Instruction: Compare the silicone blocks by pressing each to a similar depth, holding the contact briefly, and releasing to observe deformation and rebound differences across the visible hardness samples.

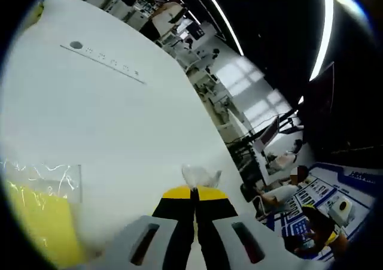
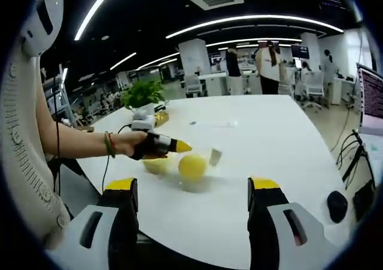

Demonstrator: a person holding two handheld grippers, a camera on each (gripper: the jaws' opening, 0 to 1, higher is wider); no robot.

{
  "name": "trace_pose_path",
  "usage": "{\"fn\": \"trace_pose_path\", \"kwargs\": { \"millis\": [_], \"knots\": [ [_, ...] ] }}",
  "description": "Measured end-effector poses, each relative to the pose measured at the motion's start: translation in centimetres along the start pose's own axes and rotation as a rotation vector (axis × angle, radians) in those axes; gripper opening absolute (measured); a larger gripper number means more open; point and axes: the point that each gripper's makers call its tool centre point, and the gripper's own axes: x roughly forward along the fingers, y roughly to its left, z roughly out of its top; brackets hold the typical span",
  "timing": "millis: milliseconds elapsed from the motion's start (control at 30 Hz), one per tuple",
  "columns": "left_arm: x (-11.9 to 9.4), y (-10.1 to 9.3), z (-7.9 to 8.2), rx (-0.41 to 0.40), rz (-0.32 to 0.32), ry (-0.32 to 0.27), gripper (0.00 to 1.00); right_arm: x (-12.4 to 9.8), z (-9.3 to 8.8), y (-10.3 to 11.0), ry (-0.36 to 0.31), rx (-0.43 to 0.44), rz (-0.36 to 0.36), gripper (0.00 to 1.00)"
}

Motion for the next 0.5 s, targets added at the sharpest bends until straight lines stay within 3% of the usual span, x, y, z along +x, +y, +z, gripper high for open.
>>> {"fn": "trace_pose_path", "kwargs": {
  "millis": [100, 500],
  "knots": [
    [0.7, 1.4, 0.0, -0.039, 0.024, 0.004, 0.0, 0.4, -0.7, -0.2, 0.028, 0.007, 0.005, 0.68],
    [2.4, 5.3, 0.0, -0.043, 0.132, 0.046, 0.0, 2.2, -0.4, -0.7, 0.055, 0.011, 0.032, 0.66]
  ]
}}
